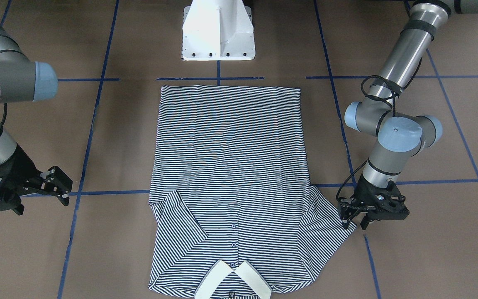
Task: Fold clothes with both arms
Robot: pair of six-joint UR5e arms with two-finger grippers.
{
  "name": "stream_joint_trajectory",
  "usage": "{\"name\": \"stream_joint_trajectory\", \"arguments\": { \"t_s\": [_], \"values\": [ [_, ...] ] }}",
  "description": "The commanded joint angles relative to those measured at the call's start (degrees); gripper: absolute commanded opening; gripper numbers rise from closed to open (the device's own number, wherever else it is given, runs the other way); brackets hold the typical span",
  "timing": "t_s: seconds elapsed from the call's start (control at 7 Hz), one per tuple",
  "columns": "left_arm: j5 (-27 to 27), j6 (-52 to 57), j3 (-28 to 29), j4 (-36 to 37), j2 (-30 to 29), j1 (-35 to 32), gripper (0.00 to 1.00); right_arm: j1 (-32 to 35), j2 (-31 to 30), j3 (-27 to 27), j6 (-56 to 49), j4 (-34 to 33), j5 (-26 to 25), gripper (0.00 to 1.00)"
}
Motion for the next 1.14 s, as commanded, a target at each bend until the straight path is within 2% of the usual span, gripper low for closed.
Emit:
{"name": "stream_joint_trajectory", "arguments": {
  "t_s": [0.0, 0.14, 0.29, 0.71, 1.0],
  "values": [
    [0.0, 0.01, 0.1, -0.04, -0.2, 0.07, 0.44, -0.01, 0.0, -0.02, 0.09, 0.0, -0.03, 1.0],
    [0.0, -0.16, 0.1, -0.99, -0.03, 0.07, 0.19, -0.01, 0.0, -0.02, 0.09, 0.0, -0.03, 1.0],
    [0.0, -0.17, 0.1, -1.35, 0.06, 0.07, 0.0, -0.01, 0.0, -0.02, 0.17, 0.0, -0.03, 1.0],
    [-0.08, -0.34, -1.99, -0.57, -0.55, 0.07, 0.0, -0.01, 0.0, -0.02, 0.26, 0.0, -0.03, 1.0],
    [-0.09, -1.3, -4.12, 7.99, -5.36, 0.51, 0.0, -0.01, -0.09, -0.02, 0.61, 0.0, -0.12, 1.0]
  ]
}}
